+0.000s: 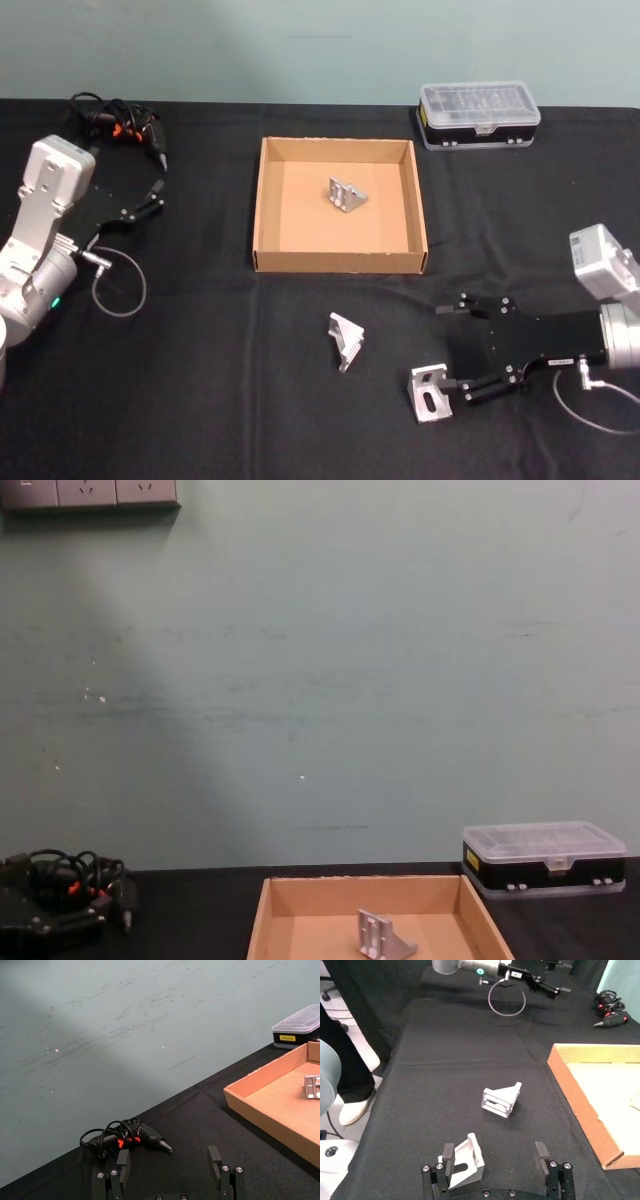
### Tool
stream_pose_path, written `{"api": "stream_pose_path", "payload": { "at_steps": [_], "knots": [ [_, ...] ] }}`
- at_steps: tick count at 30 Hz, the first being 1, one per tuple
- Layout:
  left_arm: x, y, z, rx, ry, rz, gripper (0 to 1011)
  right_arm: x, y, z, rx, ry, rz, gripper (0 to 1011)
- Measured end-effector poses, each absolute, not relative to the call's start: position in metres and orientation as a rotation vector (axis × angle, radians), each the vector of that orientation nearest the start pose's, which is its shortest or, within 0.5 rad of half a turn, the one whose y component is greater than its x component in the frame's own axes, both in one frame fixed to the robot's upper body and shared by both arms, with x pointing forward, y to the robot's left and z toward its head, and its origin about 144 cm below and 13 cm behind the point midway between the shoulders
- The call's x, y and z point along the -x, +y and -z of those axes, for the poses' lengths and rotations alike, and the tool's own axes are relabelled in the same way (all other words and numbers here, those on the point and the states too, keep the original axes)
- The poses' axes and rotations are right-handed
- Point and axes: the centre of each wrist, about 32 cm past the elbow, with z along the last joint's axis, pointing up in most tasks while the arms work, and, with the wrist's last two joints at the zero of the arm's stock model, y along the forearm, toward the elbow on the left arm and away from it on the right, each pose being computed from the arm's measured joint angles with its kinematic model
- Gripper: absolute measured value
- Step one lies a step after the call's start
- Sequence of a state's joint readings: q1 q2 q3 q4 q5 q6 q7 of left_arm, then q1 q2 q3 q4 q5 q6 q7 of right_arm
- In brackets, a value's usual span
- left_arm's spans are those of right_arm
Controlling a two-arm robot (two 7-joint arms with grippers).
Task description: Use one hand to pick up the angle iron from the table and place it into the box.
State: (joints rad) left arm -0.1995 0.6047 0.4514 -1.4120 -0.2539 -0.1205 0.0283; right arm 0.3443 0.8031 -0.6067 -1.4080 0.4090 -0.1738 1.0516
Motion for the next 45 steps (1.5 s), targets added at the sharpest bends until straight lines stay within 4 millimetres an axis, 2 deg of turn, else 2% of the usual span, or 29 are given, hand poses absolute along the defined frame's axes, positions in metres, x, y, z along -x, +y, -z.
{"api": "stream_pose_path", "payload": {
  "at_steps": [26, 36, 42, 45],
  "knots": [
    [-0.489, 0.310, -1.140, -0.304, -0.285, -1.248, 1011, -0.505, -0.334, -1.170, 0.490, -0.108, 0.158, 1003],
    [-0.489, 0.310, -1.140, -0.304, -0.285, -1.248, 1011, -0.505, -0.334, -1.170, 0.491, -0.106, 0.161, 1003],
    [-0.489, 0.310, -1.140, -0.304, -0.285, -1.248, 1011, -0.505, -0.334, -1.170, 0.491, -0.106, 0.159, 892],
    [-0.489, 0.310, -1.140, -0.304, -0.285, -1.248, 1011, -0.505, -0.334, -1.170, 0.490, -0.107, 0.159, 788]
  ]
}}
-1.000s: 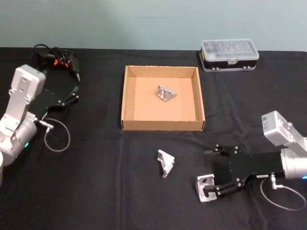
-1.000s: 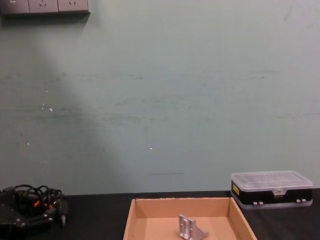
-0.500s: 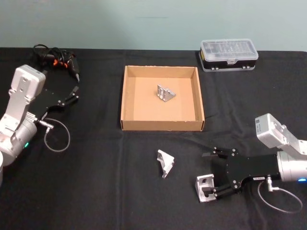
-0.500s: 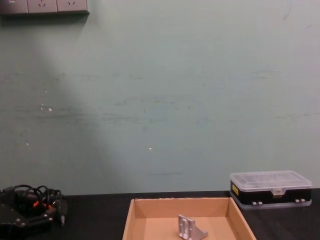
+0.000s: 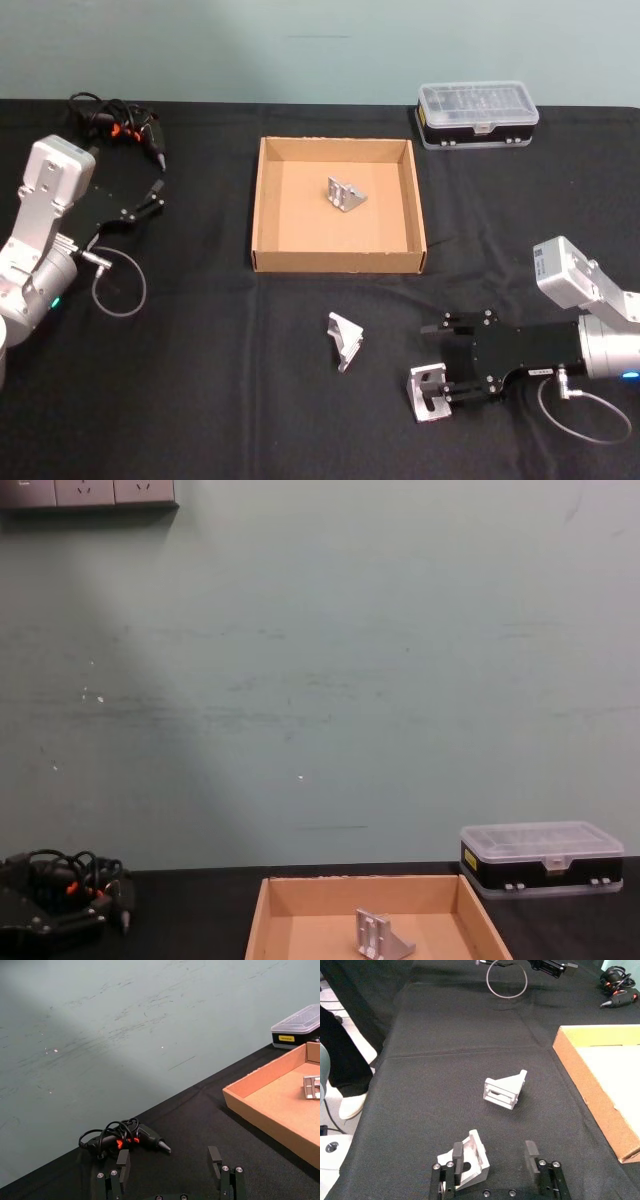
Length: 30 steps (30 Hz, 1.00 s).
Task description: Use one hand to pick up the angle iron from the table and place it into the box.
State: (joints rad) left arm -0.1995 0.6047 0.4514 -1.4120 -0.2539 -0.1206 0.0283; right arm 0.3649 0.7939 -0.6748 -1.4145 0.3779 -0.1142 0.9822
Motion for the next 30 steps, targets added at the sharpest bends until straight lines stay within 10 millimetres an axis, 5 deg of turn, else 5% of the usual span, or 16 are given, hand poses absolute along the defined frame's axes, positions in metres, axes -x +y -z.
{"api": "stream_pose_path", "payload": {
  "at_steps": [23, 30],
  "knots": [
    [-0.4886, 0.3096, -1.1398, -0.304, -0.285, -1.248, 1011, -0.5056, -0.3345, -1.1699, 0.488, -0.107, 0.157, 92],
    [-0.4886, 0.3096, -1.1398, -0.304, -0.285, -1.248, 1011, -0.5055, -0.3345, -1.1698, 0.488, -0.107, 0.157, 80]
  ]
}}
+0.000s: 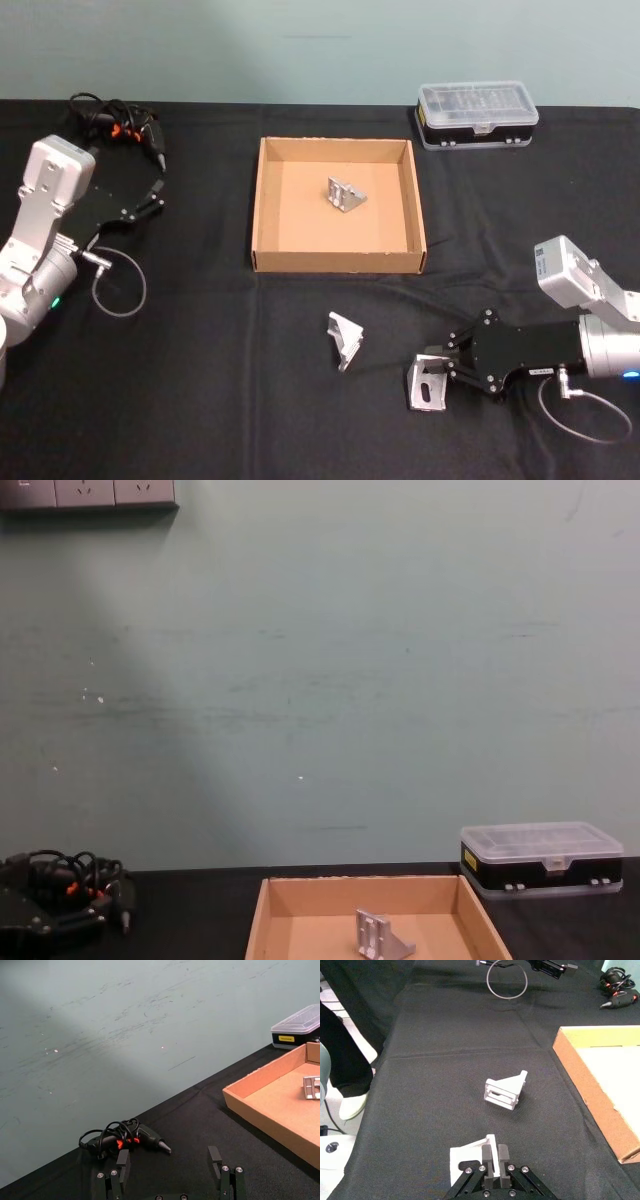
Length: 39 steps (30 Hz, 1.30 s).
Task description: Use one hand to pick up the angle iron from the table and place it into the box.
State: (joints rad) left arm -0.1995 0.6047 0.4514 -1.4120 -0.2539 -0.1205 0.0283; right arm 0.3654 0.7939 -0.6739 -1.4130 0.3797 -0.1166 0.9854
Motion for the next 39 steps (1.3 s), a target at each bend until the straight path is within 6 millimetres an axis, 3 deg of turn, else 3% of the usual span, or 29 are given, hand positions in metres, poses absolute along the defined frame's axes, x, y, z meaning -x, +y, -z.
{"api": "stream_pose_path", "payload": {
  "at_steps": [14, 30, 39],
  "knots": [
    [-0.489, 0.310, -1.140, -0.304, -0.285, -1.248, 1011, -0.506, -0.335, -1.171, 0.483, -0.107, 0.161, 80],
    [-0.489, 0.310, -1.140, -0.304, -0.285, -1.248, 1011, -0.527, -0.320, -1.218, 0.378, -0.130, 0.242, 79],
    [-0.489, 0.310, -1.140, -0.304, -0.285, -1.248, 1011, -0.548, -0.301, -1.231, 0.407, -0.091, 0.378, 80]
  ]
}}
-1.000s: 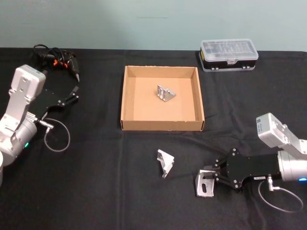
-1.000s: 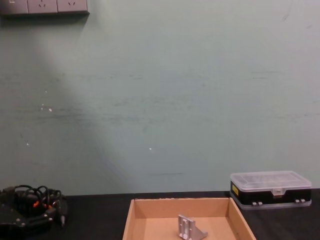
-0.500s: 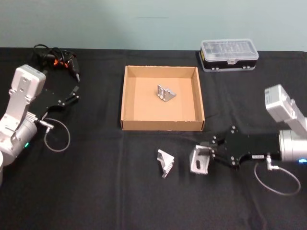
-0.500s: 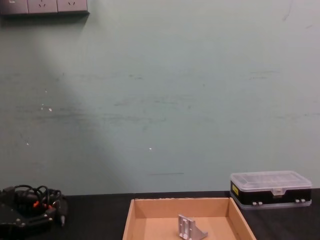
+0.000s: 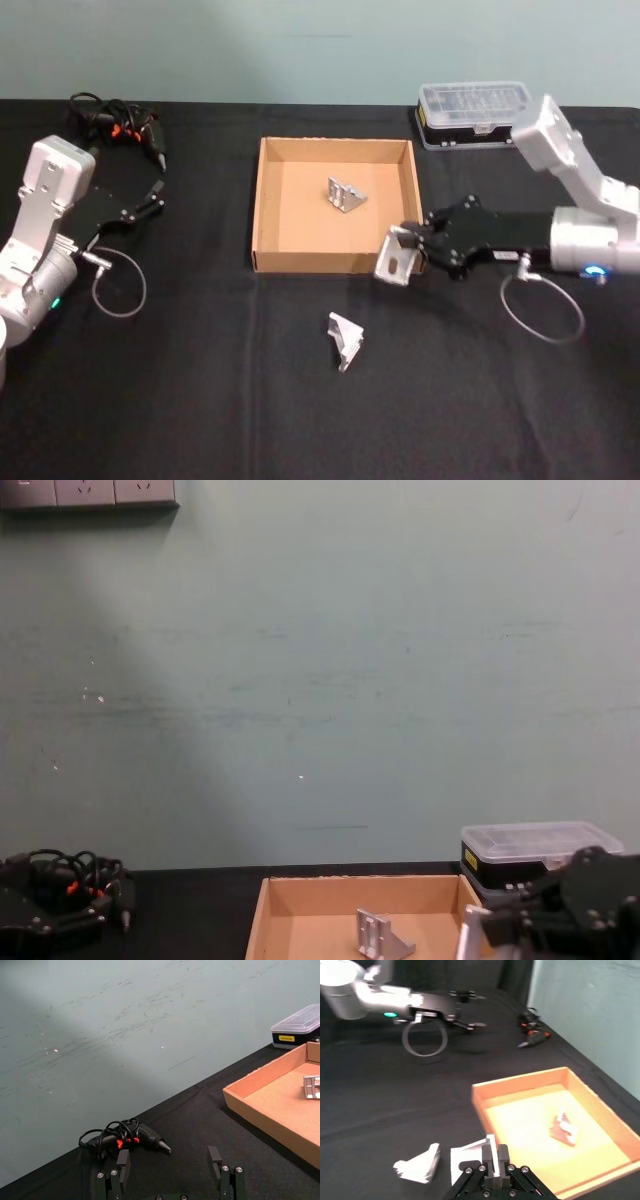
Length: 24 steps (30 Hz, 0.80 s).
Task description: Use one hand to pick up the angle iron from the table and place it into the box.
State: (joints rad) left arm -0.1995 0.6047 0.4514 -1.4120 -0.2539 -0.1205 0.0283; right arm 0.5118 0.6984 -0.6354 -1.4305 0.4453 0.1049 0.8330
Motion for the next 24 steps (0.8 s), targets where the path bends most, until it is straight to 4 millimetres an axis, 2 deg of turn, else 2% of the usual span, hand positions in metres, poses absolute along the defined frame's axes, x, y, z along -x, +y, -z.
{"api": "stream_pose_path", "payload": {
  "at_steps": [7, 16, 24],
  "knots": [
    [-0.489, 0.310, -1.140, -0.304, -0.285, -1.248, 1011, -0.567, -0.285, -1.233, 0.426, -0.065, 0.486, 79],
    [-0.489, 0.310, -1.140, -0.304, -0.285, -1.248, 1011, -0.587, -0.267, -1.227, 0.462, -0.032, 0.648, 79],
    [-0.489, 0.310, -1.140, -0.304, -0.285, -1.248, 1011, -0.600, -0.256, -1.215, 0.510, -0.017, 0.673, 79]
  ]
}}
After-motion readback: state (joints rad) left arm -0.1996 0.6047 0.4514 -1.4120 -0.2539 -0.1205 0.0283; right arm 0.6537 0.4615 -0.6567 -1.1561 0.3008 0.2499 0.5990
